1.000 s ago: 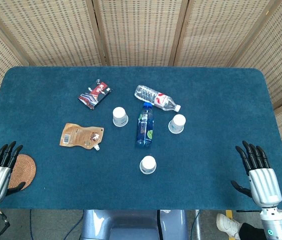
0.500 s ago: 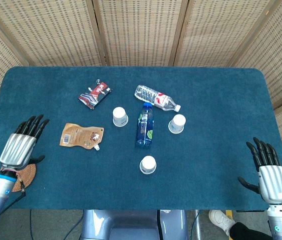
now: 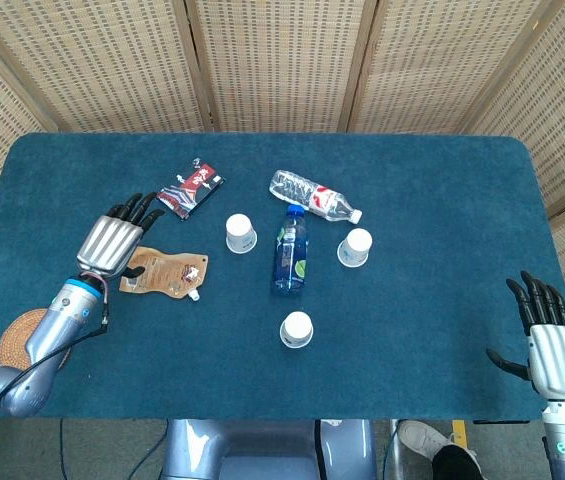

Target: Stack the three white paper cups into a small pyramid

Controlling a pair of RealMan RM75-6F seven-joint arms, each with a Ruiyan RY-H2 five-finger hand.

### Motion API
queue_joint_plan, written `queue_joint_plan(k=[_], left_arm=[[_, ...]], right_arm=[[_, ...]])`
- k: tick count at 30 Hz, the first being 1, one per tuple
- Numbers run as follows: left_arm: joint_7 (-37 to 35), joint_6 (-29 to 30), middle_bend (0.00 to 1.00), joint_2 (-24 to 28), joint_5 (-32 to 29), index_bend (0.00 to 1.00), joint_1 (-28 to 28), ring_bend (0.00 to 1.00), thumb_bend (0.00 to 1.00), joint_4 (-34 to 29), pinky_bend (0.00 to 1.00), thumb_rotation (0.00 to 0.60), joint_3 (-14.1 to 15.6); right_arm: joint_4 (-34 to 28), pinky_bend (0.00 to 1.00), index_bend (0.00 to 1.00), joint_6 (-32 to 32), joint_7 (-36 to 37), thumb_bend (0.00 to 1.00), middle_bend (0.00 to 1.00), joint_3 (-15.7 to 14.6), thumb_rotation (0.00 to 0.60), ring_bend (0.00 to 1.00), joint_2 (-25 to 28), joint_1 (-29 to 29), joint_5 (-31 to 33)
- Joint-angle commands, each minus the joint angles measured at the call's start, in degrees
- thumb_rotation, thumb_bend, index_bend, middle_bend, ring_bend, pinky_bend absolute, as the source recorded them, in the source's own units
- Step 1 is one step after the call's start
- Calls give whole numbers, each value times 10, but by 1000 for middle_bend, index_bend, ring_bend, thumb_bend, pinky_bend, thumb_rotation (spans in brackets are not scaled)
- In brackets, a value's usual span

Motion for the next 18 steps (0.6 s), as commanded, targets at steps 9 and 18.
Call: queue_joint_plan(k=[9,18], left_arm=[[48,-92,0,-121,-129,108,-141,35,155,154,193,600,-27],[76,-133,0,-195,-215,121,-229,35,160,265,193,600,-29]], right_arm=[[28,47,92,-34,29,152,0,15,600,0,-4,13,36],[49,47,123,-49,60,152,0,23,600,0,-3,16,57]])
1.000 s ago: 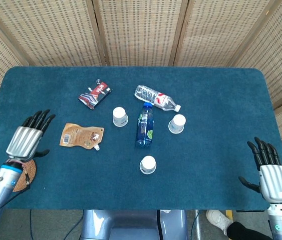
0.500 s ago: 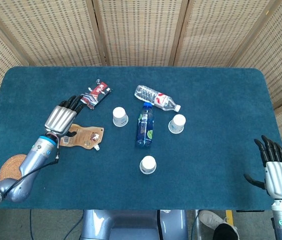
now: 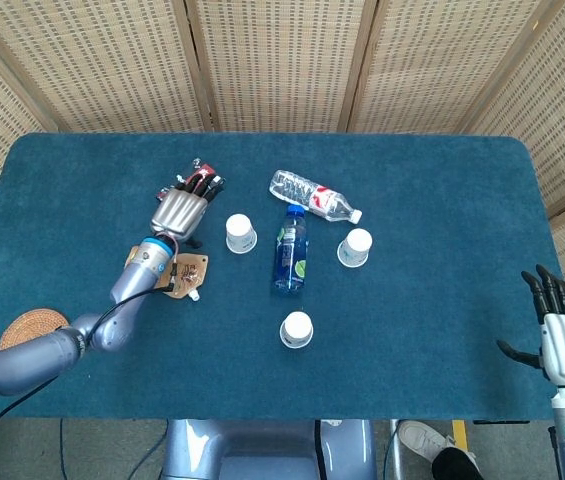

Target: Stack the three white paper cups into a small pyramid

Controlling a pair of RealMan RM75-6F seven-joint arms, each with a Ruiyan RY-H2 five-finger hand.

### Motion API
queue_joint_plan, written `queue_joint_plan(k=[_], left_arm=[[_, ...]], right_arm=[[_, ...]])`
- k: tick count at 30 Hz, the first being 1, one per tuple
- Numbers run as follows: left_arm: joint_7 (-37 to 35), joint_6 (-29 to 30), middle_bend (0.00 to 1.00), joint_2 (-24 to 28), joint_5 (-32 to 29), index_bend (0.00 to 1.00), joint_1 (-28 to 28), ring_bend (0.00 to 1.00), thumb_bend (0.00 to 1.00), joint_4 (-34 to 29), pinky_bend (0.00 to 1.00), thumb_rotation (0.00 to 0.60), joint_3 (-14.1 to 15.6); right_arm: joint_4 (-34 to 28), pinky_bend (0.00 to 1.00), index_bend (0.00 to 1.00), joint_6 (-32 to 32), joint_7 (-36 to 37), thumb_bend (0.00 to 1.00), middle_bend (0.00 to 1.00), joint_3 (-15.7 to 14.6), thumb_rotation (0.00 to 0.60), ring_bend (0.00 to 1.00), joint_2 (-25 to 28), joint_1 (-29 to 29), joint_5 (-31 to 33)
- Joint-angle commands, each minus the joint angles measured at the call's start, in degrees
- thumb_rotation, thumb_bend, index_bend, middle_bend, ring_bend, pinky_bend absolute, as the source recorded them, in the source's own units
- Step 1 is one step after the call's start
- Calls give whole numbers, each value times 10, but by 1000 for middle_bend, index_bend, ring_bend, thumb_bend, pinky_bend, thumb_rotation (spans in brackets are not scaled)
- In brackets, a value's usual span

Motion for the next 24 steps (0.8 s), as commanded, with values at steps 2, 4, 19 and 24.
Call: queue_joint_plan(k=[2,4,19,24], left_arm=[[17,-23,0,-39,-43,125,-42,35,160,52,192,600,1],[20,-33,0,-51,-59,139,-56,35,160,69,192,600,0],[45,-53,0,-115,-145,203,-121,35,165,159,194,600,26],[51,-55,0,-129,-159,320,-129,36,175,176,199,600,38]], right_arm=[[5,47,125,-4,10,152,0,3,600,0,2,0,7],[7,47,125,-5,15,152,0,5,600,0,2,0,11],[13,47,127,-3,43,152,0,10,600,0,10,-4,14],[12,47,129,-3,45,152,0,11,600,0,11,-4,17]])
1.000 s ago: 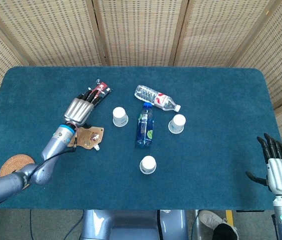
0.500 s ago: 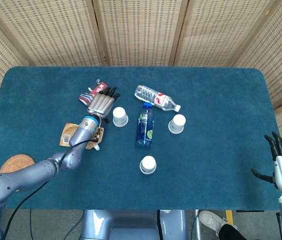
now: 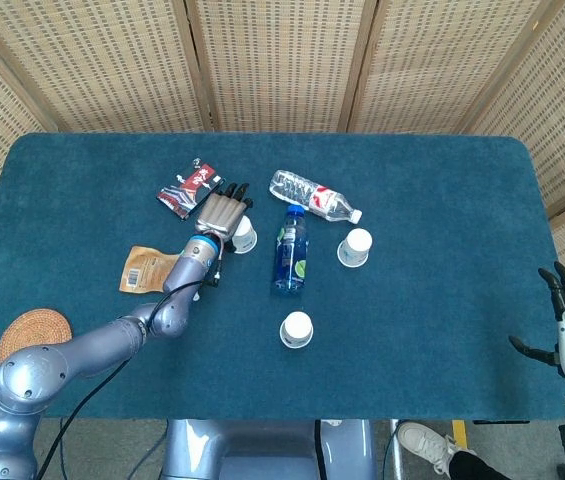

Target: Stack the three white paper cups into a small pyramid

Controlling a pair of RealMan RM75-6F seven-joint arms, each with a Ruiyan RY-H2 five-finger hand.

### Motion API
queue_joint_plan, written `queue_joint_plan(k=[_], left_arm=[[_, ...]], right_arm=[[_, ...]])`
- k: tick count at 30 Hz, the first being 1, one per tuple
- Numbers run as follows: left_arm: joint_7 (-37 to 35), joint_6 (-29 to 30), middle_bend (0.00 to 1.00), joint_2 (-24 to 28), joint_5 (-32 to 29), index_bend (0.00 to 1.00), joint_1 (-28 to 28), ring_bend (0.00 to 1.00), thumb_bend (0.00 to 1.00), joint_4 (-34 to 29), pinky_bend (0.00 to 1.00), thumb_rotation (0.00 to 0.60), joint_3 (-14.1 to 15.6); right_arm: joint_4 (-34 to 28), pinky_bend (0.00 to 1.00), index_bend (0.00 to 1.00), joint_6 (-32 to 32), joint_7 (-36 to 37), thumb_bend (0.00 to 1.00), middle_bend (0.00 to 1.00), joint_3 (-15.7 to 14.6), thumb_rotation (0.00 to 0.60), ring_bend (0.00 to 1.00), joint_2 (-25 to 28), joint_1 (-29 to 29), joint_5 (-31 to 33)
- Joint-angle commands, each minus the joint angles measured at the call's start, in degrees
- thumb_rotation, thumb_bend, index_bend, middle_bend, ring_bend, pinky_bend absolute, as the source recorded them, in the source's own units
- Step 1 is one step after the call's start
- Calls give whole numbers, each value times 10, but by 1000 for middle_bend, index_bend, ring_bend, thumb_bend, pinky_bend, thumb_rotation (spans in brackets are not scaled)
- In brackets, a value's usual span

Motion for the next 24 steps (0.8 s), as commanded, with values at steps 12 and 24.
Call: queue_joint_plan(k=[12,24], left_arm=[[-7,5,0,-11,-11,469,0,51,193,10,200,600,19],[-59,70,0,129,69,465,51,51,193,-214,200,600,19]], right_arm=[[0,47,145,4,1,151,0,1,600,0,1,-2,1],[-5,47,145,9,-10,151,0,-2,600,0,1,-3,-8]])
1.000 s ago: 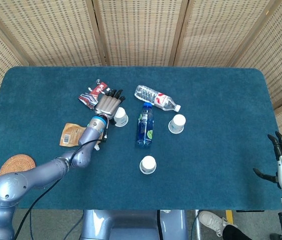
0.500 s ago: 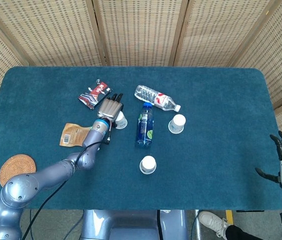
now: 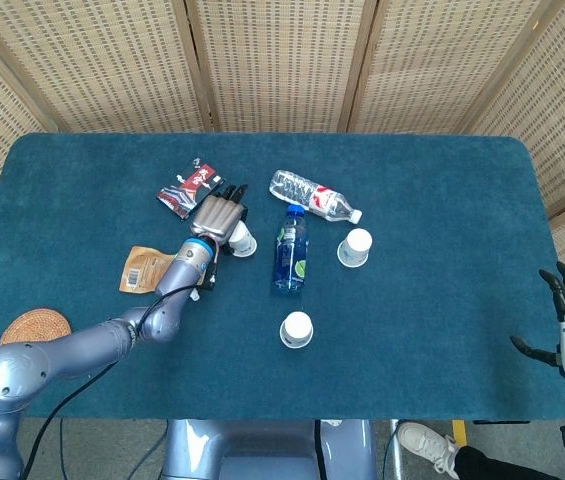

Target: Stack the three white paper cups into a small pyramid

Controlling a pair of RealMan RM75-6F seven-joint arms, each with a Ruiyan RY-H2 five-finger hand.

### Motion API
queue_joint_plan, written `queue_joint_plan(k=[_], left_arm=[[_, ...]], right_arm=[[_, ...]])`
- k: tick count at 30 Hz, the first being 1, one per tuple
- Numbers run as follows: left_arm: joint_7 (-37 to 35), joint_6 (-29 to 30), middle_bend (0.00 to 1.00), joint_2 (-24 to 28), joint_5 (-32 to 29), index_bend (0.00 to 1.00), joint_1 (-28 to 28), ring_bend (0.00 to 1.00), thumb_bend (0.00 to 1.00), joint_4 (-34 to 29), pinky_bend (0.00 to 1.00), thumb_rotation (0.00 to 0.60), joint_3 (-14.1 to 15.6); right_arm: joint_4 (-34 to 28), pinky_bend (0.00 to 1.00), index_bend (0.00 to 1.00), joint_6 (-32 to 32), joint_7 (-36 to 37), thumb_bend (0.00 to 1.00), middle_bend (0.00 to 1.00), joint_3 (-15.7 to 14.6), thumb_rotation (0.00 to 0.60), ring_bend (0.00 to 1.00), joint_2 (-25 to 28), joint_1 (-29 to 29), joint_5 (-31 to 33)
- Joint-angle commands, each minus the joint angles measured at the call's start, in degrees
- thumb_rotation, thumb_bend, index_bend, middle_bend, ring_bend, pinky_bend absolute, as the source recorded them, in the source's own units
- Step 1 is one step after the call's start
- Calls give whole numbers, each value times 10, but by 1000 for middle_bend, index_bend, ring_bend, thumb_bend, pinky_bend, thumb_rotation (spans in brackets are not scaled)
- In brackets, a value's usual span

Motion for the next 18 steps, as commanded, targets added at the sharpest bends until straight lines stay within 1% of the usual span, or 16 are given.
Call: queue_joint_plan(k=[1,4,7,13,18], left_arm=[[-40,35,0,83,59,464,39,51,193,-132,200,600,4],[-60,45,0,125,105,464,60,51,193,-200,200,600,15],[-78,57,0,155,153,464,78,51,193,-248,200,600,28],[-113,54,0,198,211,464,102,51,193,-308,199,600,51],[-136,47,0,221,257,464,115,51,193,-339,197,600,72]], right_arm=[[-3,47,145,2,-5,151,0,-1,600,0,0,0,-3],[-5,47,145,4,-9,152,0,-2,600,0,0,-1,-5],[-6,47,145,5,-14,151,0,-3,600,0,-2,0,-6],[-10,47,145,4,-25,152,0,-5,600,0,-3,0,-6],[-14,47,145,8,-30,151,0,-5,600,0,-3,-1,-8]])
